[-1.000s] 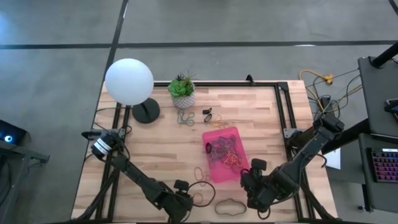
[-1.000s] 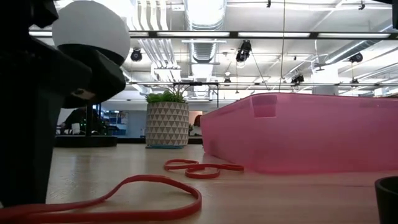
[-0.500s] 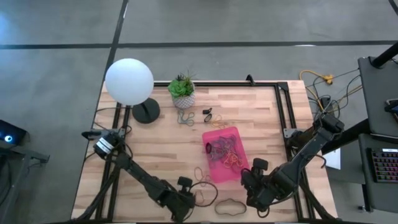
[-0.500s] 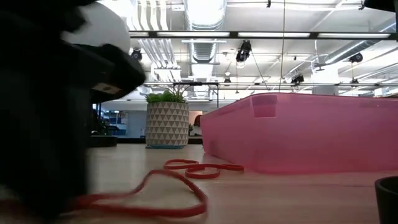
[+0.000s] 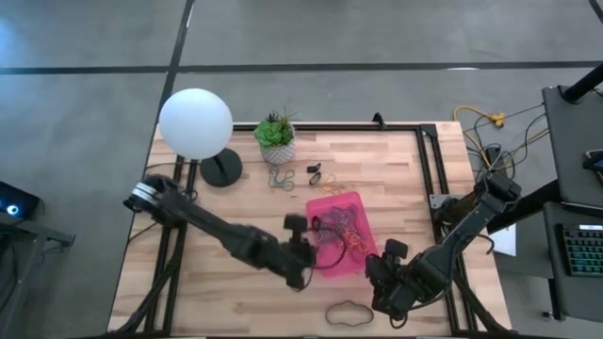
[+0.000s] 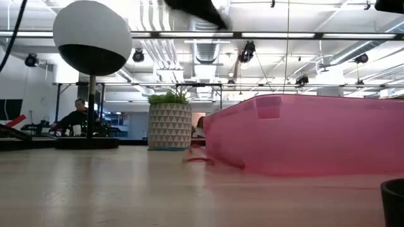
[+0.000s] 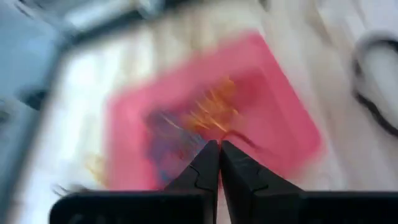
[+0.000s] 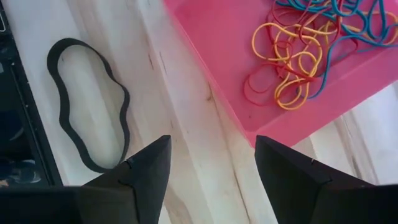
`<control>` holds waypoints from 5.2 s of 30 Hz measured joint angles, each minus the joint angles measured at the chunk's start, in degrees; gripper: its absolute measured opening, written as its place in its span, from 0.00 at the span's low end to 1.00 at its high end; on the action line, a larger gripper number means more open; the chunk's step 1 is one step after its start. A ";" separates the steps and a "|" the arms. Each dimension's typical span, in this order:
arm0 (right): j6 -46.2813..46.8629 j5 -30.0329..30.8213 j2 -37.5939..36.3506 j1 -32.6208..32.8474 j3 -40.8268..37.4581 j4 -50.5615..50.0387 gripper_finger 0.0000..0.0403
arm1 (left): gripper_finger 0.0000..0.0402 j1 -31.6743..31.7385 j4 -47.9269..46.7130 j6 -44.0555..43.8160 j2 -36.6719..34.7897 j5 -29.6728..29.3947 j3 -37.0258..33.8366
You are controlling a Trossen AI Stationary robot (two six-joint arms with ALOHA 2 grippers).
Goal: Pick and place rubber bands into bin
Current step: Put the bottom red rubber band into the red bin, then put the red rubber band into the red bin, then put the bottom black rubber band into the red bin
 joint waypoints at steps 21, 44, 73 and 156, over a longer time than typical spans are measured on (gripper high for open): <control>11.89 4.77 -0.15 3.63 -0.02 -6.32 0.54 | 0.11 12.19 3.60 -1.45 9.97 18.02 9.24; -0.46 5.18 -0.09 3.69 -0.59 -5.66 0.54 | 0.41 -2.48 1.89 0.85 3.27 26.83 -5.88; 3.72 3.67 -0.04 3.74 -0.83 -5.92 0.54 | 0.41 6.68 14.81 -2.59 7.49 32.27 -15.93; 6.43 -2.56 20.55 6.20 -0.52 21.77 0.53 | 0.48 -9.27 -7.19 -25.10 -0.51 9.73 6.91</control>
